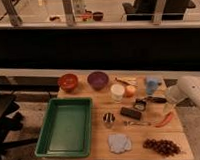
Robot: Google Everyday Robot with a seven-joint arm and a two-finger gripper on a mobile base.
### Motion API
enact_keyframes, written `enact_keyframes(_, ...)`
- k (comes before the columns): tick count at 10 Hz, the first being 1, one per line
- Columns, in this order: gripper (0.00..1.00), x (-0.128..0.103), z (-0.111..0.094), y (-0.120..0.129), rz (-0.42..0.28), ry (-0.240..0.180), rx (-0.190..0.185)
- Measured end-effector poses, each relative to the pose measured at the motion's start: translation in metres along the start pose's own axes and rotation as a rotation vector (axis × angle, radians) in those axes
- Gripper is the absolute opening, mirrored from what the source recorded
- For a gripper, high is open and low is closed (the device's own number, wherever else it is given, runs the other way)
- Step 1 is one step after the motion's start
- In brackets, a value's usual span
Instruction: Place brush in table surface
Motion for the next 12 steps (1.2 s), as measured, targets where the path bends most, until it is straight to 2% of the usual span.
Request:
enact_keyframes(4,0.80,-0.005,0.006,-0.001,-0.002,-0.049,-0.028)
enact_keyframes(7,0.80,-0.010,0.015,-0.001,-0.009,-0.087,-0.073)
enact_keyframes(8,0.80,-0.010,0.017,-0.002,-0.009,-0.093,-0.075)
enact_keyframes(12,0.80,-0.016,0.029,-0.004,-0.028,-0.126,-0.127)
